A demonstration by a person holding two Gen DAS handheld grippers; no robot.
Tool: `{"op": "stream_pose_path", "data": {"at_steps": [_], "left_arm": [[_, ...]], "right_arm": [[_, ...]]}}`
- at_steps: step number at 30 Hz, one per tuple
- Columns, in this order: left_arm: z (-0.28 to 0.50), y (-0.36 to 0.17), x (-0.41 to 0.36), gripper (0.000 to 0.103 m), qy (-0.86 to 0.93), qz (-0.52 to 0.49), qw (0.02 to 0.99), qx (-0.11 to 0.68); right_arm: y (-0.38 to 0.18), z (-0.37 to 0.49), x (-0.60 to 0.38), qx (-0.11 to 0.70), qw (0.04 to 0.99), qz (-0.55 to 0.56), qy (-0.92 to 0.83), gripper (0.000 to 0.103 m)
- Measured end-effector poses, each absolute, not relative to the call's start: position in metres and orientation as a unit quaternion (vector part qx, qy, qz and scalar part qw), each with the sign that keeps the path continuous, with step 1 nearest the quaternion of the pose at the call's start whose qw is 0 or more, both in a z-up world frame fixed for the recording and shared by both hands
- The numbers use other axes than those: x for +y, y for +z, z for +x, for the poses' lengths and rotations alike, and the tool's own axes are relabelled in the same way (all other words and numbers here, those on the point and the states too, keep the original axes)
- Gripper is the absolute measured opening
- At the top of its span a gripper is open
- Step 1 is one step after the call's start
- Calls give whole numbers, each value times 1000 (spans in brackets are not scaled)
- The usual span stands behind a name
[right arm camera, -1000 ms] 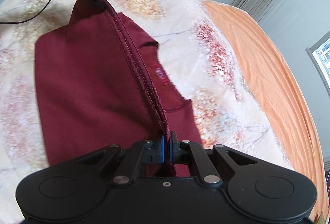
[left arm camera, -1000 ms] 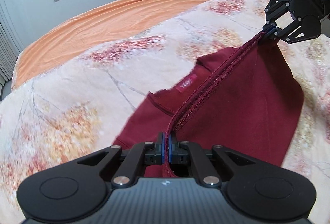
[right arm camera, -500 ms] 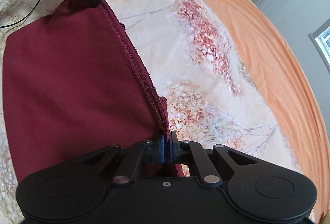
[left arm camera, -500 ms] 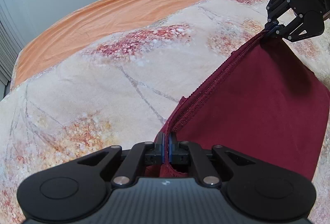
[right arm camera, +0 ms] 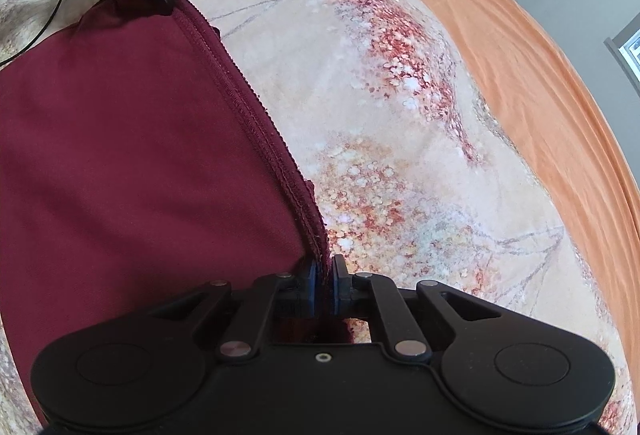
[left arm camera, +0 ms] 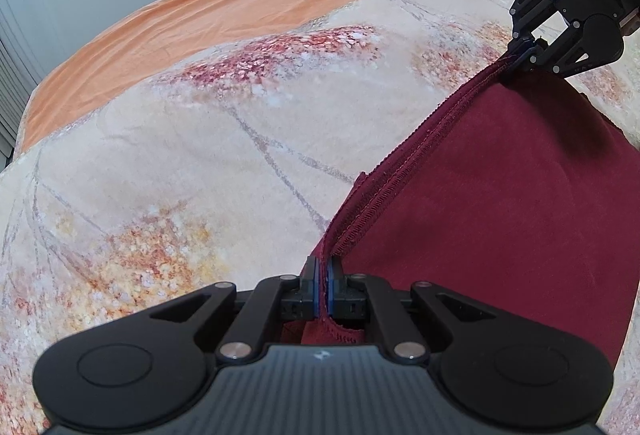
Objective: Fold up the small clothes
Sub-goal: 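Lay the hem down over the collar and open both grippers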
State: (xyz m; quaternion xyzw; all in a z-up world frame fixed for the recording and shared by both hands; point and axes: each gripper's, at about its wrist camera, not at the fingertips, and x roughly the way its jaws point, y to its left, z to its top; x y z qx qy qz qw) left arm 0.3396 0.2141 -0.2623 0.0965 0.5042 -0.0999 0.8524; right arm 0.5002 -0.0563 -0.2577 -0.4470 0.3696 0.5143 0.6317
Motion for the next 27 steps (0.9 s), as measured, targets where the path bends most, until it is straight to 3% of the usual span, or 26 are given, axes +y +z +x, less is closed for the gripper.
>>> {"op": "stream_pose_path", "data": {"at_steps": [8, 11, 15, 19, 23, 27], "left_arm": [[343, -270, 214, 5, -98, 92, 850, 509], [342, -269, 217, 18, -86, 87, 854, 505], [336, -263, 222, 23, -73, 69, 867, 489], [331, -258, 231, 36, -60, 42, 877, 475], [331, -256, 243, 58, -35, 10, 884, 466], [332, -253, 253, 62, 0, -22, 889, 457]], "right_arm": [[-259, 505, -54, 370, 628, -452, 515, 11], [-256, 510, -55, 370, 637, -445, 509, 20], [-248, 519, -62, 380, 662, -407, 502, 27], [-243, 524, -73, 387, 690, -364, 492, 38], [-241, 532, -83, 396, 717, -322, 475, 53], [-241, 542, -92, 412, 735, -293, 451, 56]]}}
